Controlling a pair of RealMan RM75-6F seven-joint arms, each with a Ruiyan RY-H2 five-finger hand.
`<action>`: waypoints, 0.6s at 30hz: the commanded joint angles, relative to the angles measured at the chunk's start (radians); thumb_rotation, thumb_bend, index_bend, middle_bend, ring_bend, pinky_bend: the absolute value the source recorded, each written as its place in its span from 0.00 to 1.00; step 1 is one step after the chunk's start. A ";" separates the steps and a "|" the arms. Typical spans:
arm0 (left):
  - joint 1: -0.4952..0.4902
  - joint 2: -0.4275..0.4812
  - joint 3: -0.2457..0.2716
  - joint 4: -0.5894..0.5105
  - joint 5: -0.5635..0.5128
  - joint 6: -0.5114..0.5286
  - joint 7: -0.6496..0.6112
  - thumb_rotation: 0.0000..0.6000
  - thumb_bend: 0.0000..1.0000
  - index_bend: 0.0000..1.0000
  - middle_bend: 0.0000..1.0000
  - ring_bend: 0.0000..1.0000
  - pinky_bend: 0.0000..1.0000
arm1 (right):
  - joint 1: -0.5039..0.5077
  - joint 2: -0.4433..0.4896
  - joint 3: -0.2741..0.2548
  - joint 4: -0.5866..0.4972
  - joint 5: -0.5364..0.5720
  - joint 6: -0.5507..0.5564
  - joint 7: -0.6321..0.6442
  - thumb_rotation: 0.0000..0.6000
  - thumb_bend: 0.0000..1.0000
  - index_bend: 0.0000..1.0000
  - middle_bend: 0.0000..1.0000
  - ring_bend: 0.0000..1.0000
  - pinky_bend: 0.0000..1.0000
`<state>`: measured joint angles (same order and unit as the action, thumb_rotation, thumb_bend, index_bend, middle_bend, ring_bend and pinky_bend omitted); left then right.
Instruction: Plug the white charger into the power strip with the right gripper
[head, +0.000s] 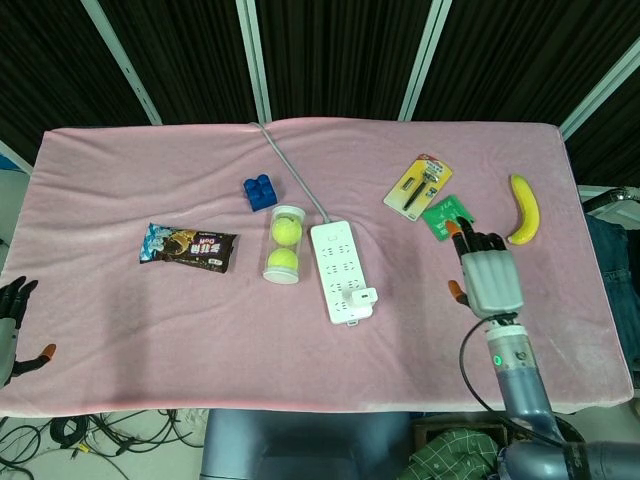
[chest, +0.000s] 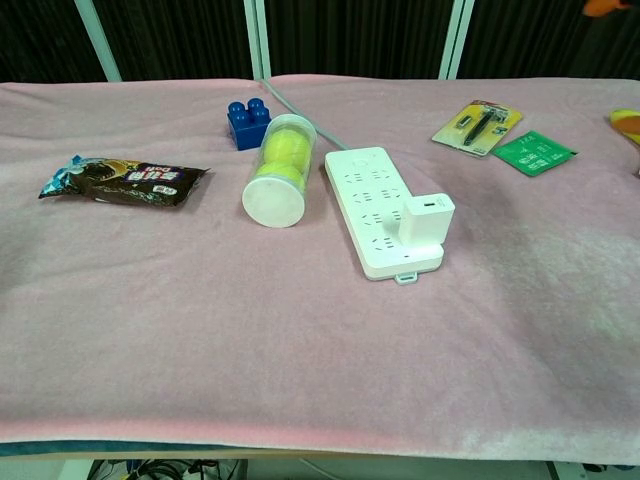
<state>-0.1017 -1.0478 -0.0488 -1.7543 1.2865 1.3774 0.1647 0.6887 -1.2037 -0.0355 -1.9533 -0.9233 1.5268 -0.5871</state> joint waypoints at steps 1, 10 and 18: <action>0.002 -0.004 0.002 0.010 0.033 0.021 -0.003 1.00 0.24 0.00 0.00 0.00 0.02 | -0.168 -0.012 -0.143 0.086 -0.180 0.118 0.091 1.00 0.15 0.11 0.08 0.26 0.23; 0.005 -0.018 0.026 0.076 0.173 0.075 -0.057 1.00 0.24 0.01 0.00 0.00 0.01 | -0.400 -0.142 -0.230 0.408 -0.333 0.215 0.313 1.00 0.15 0.09 0.08 0.26 0.21; 0.011 -0.039 0.043 0.131 0.248 0.110 -0.076 1.00 0.24 0.01 0.00 0.00 0.01 | -0.433 -0.139 -0.168 0.463 -0.373 0.217 0.349 1.00 0.15 0.08 0.08 0.25 0.20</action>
<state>-0.0919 -1.0840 -0.0054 -1.6267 1.5327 1.4847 0.0910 0.2642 -1.3420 -0.2133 -1.4949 -1.2913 1.7436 -0.2460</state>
